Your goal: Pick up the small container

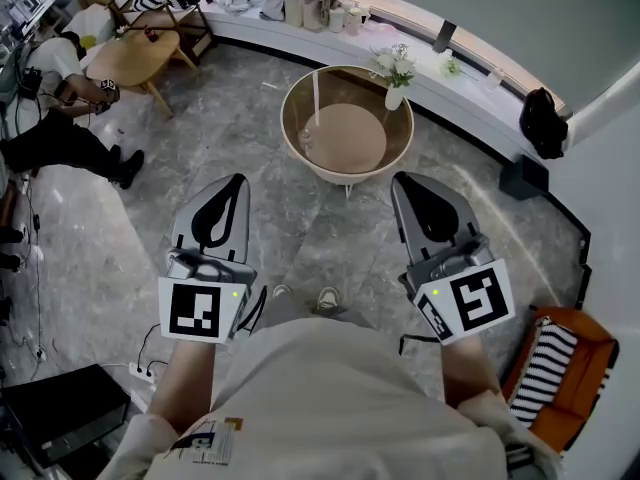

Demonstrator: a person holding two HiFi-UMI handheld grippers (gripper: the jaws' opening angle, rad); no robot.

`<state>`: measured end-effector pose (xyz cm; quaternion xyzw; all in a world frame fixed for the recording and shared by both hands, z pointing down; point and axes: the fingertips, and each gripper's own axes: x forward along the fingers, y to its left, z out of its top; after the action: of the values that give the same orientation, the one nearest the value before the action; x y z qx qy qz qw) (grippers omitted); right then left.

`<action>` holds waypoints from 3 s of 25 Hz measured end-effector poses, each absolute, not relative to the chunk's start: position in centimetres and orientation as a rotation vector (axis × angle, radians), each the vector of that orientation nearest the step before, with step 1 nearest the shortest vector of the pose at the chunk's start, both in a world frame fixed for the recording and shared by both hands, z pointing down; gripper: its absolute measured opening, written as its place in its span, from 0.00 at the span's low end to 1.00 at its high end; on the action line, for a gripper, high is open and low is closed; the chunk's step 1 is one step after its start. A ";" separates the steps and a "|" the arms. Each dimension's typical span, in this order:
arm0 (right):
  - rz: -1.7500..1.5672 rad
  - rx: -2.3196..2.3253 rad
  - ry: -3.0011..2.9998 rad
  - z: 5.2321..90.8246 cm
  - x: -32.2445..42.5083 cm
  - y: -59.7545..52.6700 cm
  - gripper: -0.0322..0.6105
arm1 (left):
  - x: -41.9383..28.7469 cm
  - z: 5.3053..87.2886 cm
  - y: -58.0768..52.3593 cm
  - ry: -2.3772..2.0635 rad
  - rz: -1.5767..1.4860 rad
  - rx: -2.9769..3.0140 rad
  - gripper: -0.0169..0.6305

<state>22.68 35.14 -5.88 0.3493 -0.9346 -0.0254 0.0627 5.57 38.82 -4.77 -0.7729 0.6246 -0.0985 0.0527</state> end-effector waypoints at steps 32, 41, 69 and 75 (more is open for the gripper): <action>-0.023 1.130 -2.751 -2.2 16.2 23.8 0.06 | -1.3 -3.2 27.2 1.823 -0.303 -2.363 0.04; -0.079 1.186 -2.734 -3.0 11.4 16.7 0.06 | -6.4 -3.1 19.1 1.768 -0.345 -2.426 0.04; -0.039 1.394 -2.613 -4.0 1.1 3.0 0.06 | -15.5 -2.3 1.8 1.507 -0.291 -2.605 0.04; 0.027 1.413 -2.635 -3.1 2.6 1.6 0.06 | -14.6 -1.6 0.2 1.541 -0.306 -2.616 0.04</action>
<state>2.61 1.56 -3.06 0.4713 -0.8787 0.0091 0.0756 -14.59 0.23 -1.58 -0.8564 0.5045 -0.1002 0.0451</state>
